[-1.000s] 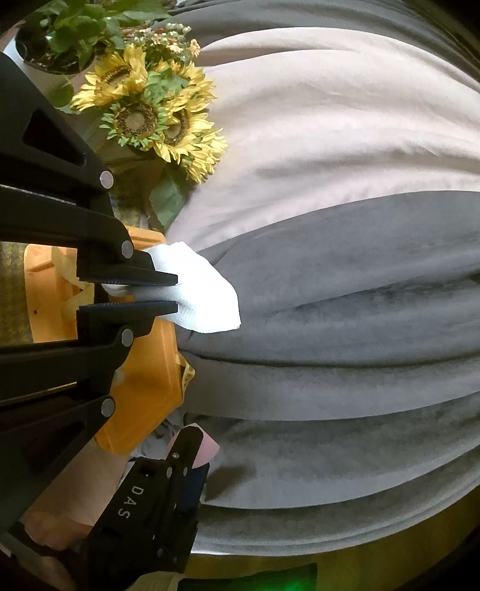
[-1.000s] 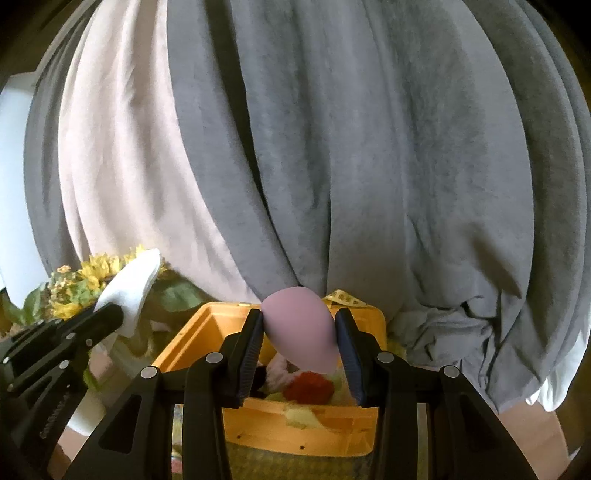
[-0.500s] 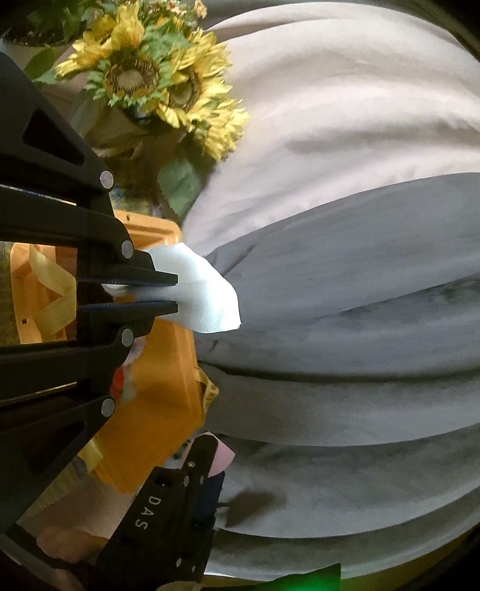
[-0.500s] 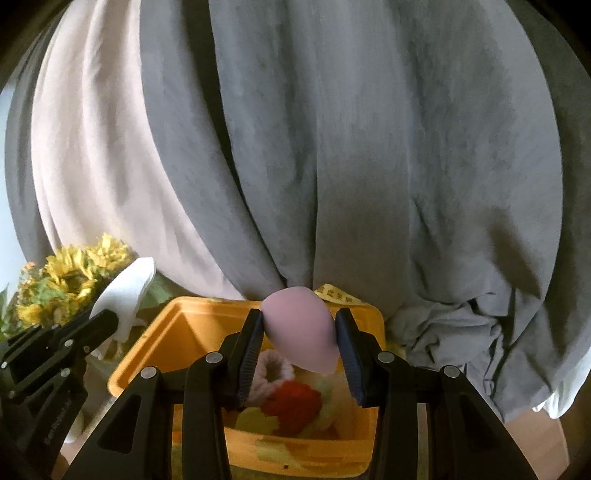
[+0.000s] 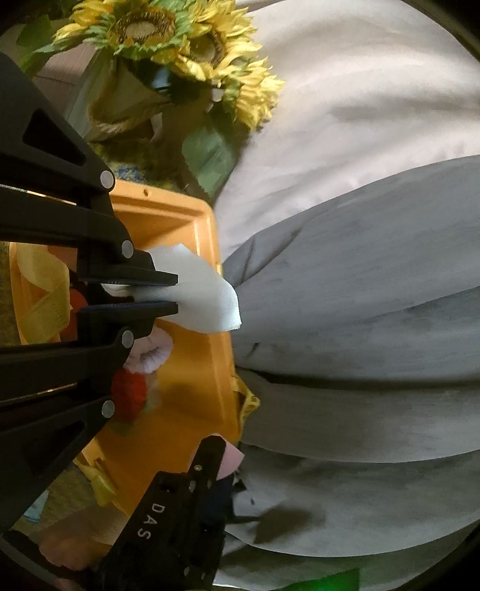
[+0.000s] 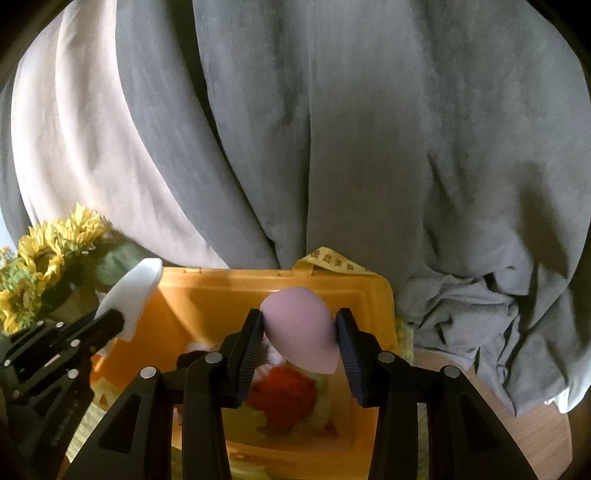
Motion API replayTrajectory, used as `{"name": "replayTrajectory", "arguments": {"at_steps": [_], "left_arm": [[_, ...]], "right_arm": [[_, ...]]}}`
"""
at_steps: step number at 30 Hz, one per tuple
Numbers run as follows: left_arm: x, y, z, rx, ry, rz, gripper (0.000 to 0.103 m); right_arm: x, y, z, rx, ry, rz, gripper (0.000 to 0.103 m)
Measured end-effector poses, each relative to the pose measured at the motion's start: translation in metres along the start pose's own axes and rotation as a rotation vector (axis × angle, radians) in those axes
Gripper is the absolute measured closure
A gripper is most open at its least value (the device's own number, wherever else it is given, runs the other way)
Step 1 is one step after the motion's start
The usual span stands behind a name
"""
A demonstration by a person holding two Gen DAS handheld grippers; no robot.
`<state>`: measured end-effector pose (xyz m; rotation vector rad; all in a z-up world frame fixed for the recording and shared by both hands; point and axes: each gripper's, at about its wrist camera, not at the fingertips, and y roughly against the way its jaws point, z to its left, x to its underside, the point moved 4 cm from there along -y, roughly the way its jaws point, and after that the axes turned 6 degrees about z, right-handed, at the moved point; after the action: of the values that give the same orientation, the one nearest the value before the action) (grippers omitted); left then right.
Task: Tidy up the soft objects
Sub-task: 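Open the left tool to drop the cloth while the right tool drops the sponge into the crate, then withdraw both tools from the crate toward the scrunchie and tissue pack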
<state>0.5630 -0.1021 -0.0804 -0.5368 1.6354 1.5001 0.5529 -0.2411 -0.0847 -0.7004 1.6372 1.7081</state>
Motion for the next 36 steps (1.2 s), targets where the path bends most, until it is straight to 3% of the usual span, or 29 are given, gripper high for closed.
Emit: {"name": "replayTrajectory", "arguments": {"at_steps": [2, 6, 12, 24, 36], "left_arm": [[0.002, -0.003, 0.0, 0.006, 0.002, 0.013, 0.091], [0.003, -0.004, -0.001, 0.017, 0.01, 0.021, 0.07], [0.004, 0.007, -0.003, 0.016, 0.008, 0.007, 0.06], [0.009, 0.055, 0.004, 0.006, 0.052, -0.05, 0.054], [0.029, 0.1, 0.024, -0.056, 0.116, -0.069, 0.046]], "right_arm": [[0.002, -0.002, 0.001, 0.003, 0.007, 0.005, 0.06], [0.004, -0.003, 0.0, 0.007, 0.013, 0.011, 0.047], [0.007, 0.0, -0.003, 0.01, -0.004, 0.016, 0.042], [0.014, 0.042, -0.004, 0.04, -0.043, -0.058, 0.025], [0.033, 0.093, 0.007, 0.13, -0.089, -0.159, 0.011]]}}
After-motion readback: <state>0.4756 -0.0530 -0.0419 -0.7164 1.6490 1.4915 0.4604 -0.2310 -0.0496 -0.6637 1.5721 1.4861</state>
